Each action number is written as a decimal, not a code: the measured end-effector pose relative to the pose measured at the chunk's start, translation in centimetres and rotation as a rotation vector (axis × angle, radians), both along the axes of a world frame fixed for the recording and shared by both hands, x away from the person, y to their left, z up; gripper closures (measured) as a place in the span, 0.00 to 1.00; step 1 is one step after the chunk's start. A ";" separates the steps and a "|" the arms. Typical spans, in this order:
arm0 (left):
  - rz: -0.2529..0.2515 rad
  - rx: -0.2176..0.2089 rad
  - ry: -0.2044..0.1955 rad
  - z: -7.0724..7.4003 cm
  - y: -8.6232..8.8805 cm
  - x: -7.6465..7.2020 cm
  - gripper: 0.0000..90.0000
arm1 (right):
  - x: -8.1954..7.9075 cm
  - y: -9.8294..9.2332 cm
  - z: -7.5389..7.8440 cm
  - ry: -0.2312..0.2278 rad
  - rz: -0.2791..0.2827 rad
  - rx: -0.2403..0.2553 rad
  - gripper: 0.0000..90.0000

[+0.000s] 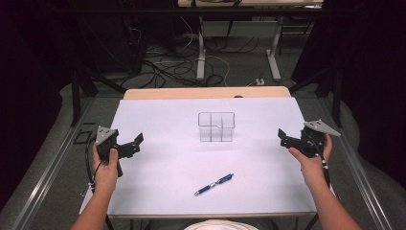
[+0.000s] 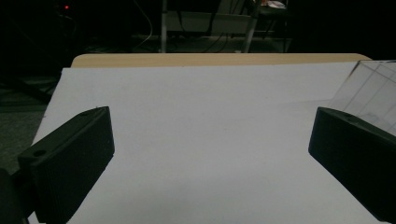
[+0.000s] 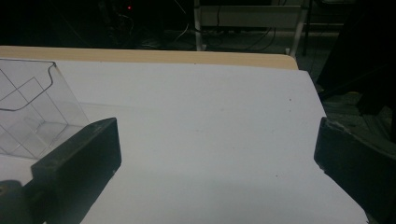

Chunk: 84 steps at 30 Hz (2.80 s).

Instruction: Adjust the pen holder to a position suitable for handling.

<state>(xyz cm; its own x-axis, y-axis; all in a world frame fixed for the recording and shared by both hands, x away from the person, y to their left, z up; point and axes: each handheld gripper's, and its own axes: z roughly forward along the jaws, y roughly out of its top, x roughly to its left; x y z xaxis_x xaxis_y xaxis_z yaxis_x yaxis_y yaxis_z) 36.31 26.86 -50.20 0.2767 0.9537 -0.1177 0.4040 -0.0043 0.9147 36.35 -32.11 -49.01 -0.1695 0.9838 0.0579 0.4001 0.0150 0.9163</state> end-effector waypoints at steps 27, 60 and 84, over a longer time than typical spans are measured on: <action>0.000 0.013 0.024 -0.2 -0.1 0.0 0.00 | 1.8 5.8 0.4 -0.016 0.184 -0.046 0.40; -0.020 0.030 0.060 -0.8 -0.2 0.1 0.00 | 6.7 10.8 -0.7 0.121 0.250 -0.032 0.80; -0.016 0.036 0.074 -1.1 -0.2 0.3 0.00 | 9.2 12.7 -3.1 0.163 0.286 -0.041 1.00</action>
<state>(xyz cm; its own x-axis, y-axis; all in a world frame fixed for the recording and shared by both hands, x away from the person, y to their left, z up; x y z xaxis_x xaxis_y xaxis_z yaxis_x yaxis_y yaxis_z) 36.57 26.69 -51.31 0.2835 0.9533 -0.1046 0.4703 -0.0432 0.8815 45.50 -19.44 -52.12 -0.4313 0.8996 0.0682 0.5156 0.1837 0.8369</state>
